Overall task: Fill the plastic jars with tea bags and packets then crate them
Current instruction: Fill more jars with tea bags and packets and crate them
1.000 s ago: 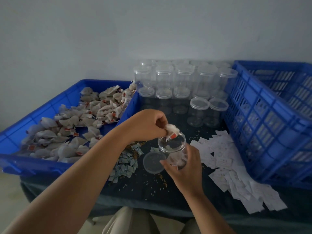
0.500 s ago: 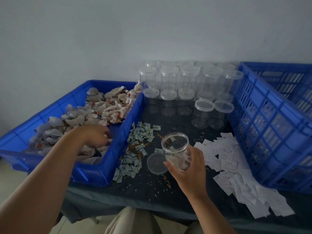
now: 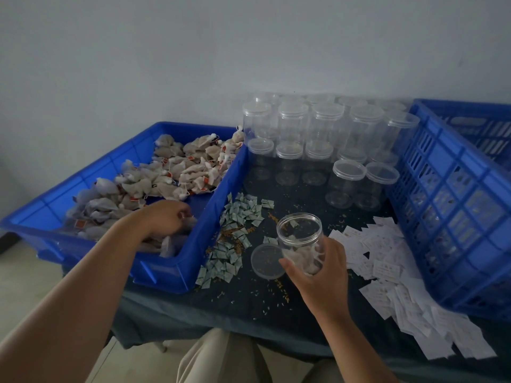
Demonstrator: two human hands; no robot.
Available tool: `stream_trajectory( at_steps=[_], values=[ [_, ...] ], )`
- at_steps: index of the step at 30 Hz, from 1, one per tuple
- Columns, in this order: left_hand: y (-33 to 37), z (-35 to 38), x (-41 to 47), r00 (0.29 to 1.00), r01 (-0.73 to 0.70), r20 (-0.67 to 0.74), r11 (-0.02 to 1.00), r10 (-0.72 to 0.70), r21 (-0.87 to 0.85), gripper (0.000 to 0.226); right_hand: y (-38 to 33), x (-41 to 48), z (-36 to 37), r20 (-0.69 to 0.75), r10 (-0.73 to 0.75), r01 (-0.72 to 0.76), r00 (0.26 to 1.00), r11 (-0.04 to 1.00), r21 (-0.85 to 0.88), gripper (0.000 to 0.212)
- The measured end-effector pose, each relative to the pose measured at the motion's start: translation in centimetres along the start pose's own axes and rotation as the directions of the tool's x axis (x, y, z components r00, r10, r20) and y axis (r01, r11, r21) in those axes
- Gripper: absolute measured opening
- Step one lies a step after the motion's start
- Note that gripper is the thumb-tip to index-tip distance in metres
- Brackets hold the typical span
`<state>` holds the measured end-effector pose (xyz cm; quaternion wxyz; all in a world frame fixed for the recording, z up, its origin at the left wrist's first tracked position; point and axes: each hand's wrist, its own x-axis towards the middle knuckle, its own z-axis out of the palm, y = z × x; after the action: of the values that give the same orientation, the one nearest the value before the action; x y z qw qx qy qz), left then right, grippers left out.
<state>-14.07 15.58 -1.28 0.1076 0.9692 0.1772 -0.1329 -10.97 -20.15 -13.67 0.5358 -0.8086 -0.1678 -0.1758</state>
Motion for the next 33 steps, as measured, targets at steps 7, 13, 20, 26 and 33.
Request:
stream_trajectory(
  at_steps=[7, 13, 20, 26, 33],
  values=[
    [0.0, -1.7, 0.4, 0.948, -0.037, -0.306, 0.922, -0.090, -0.386, 0.027, 0.0, 0.0, 0.0, 0.009, 0.002, -0.002, 1.000, 1.000, 0.004, 0.075],
    [2.7, -4.0, -0.9, 0.770, -0.162, -0.625, 0.906, -0.133, -0.392, 0.027, 0.1, 0.0, 0.0, 0.006, -0.001, 0.001, 1.000, 1.000, 0.011, 0.076],
    [9.5, -6.1, -2.7, 0.781, -0.400, -0.619, 0.695, -0.084, -0.597, 0.030, -0.2, 0.1, -0.1, 0.036, -0.050, 0.049, 0.998, 0.999, 0.021, 0.073],
    [16.0, -4.2, -2.9, 0.860, -0.500, -0.498, 0.384, 0.112, -0.776, 0.021, -0.5, 0.1, 0.0, 0.059, -0.057, 0.055, 0.997, 0.998, 0.037, 0.072],
    [19.3, -1.1, -2.8, 0.812, -0.525, -0.536, 0.692, 0.232, -0.496, 0.025, -0.3, 0.0, -0.2, 0.018, -0.075, 0.073, 0.997, 0.992, 0.104, 0.075]
  ],
)
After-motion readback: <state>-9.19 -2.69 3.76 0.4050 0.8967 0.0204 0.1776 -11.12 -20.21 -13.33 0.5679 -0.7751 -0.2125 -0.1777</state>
